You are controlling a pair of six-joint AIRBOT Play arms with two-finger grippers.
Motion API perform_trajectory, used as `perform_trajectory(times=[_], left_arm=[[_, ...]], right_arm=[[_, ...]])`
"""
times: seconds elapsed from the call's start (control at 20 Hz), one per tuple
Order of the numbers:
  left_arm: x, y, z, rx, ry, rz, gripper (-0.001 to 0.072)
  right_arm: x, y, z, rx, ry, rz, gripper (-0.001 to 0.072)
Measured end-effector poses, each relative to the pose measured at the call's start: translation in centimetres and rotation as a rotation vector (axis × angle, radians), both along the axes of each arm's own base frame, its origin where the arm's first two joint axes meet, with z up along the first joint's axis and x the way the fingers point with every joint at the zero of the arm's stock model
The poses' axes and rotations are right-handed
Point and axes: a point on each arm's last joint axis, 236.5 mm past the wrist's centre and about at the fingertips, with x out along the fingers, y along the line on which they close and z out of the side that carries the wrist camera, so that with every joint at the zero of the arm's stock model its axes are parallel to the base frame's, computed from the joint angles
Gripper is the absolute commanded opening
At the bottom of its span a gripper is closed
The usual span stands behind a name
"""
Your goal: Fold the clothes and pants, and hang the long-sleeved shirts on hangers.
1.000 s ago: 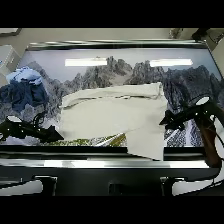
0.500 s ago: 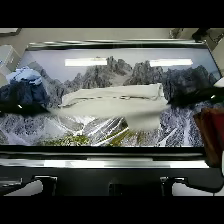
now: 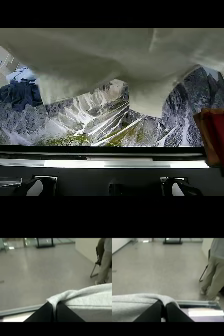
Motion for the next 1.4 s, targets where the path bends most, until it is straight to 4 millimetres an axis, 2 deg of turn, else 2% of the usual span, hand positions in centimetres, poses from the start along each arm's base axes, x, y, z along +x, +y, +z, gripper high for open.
perform_trajectory(times=[0.1,0.25,0.35,0.4,0.45,0.5,0.55,0.6,0.65,0.75,0.85,0.9,0.95,1.0,1.1,1.2,1.3,1.4], left_arm=[[-3.7,-1.1,2.5,0.018,-0.099,0.018,0.0024],[-6.7,-2.2,4.2,0.014,-0.173,0.016,0.0024],[-7.4,-2.4,4.5,0.010,-0.188,0.013,0.0024],[-7.3,-2.3,4.4,0.005,-0.183,0.016,0.0023],[-6.6,-2.0,3.8,-0.002,-0.153,0.018,0.0023],[-5.2,-1.6,2.5,-0.010,-0.097,0.019,0.0023],[-3.1,-1.0,0.3,-0.025,-0.010,0.012,0.0024],[-0.5,-0.5,-2.4,-0.053,0.091,-0.003,0.0024],[2.6,0.1,-6.4,-0.085,0.222,-0.022,0.0024],[8.6,0.8,-15.9,-0.158,0.499,-0.058,0.0024],[12.6,0.7,-27.2,-0.220,0.788,-0.085,0.0024],[13.7,0.4,-32.8,-0.249,0.922,-0.094,0.0024],[14.4,0.2,-37.6,-0.275,1.036,-0.100,0.0025],[14.7,0.0,-42.3,-0.296,1.149,-0.101,0.0024],[15.1,-0.4,-48.9,-0.343,1.297,-0.102,0.0024],[15.8,-0.5,-53.3,-0.377,1.389,-0.097,0.0024],[17.5,-0.1,-55.3,-0.390,1.400,-0.084,0.0024],[20.2,0.3,-55.8,-0.393,1.349,-0.066,0.0024]], right_arm=[[-4.4,0.0,2.5,-0.024,-0.103,-0.061,0.0047],[-8.2,-0.5,5.0,-0.043,-0.213,-0.129,0.0047],[-9.1,-0.7,5.6,-0.046,-0.241,-0.148,0.0047],[-8.8,-0.9,5.3,-0.044,-0.228,-0.156,0.0047],[-7.9,-1.3,4.5,-0.040,-0.190,-0.161,0.0047],[-6.2,-1.8,2.8,-0.026,-0.112,-0.161,0.0046],[-4.0,-2.5,0.4,-0.009,-0.005,-0.158,0.0046],[-0.9,-3.2,-3.6,0.023,0.152,-0.148,0.0045],[2.3,-3.8,-8.8,0.063,0.344,-0.123,0.0045],[7.4,-3.9,-20.1,0.159,0.720,-0.048,0.0045],[10.0,-3.5,-30.8,0.275,1.042,0.006,0.0044],[10.6,-3.1,-35.6,0.319,1.174,0.022,0.0044],[11.0,-2.2,-40.2,0.353,1.298,0.042,0.0044],[11.6,-1.1,-43.7,0.372,1.377,0.065,0.0045],[13.6,1.5,-49.5,0.393,1.475,0.106,0.0046],[16.8,3.0,-53.3,0.414,1.472,0.102,0.0046],[20.9,3.7,-55.3,0.441,1.392,0.085,0.0046],[25.0,3.5,-56.2,0.483,1.276,0.047,0.0046]])
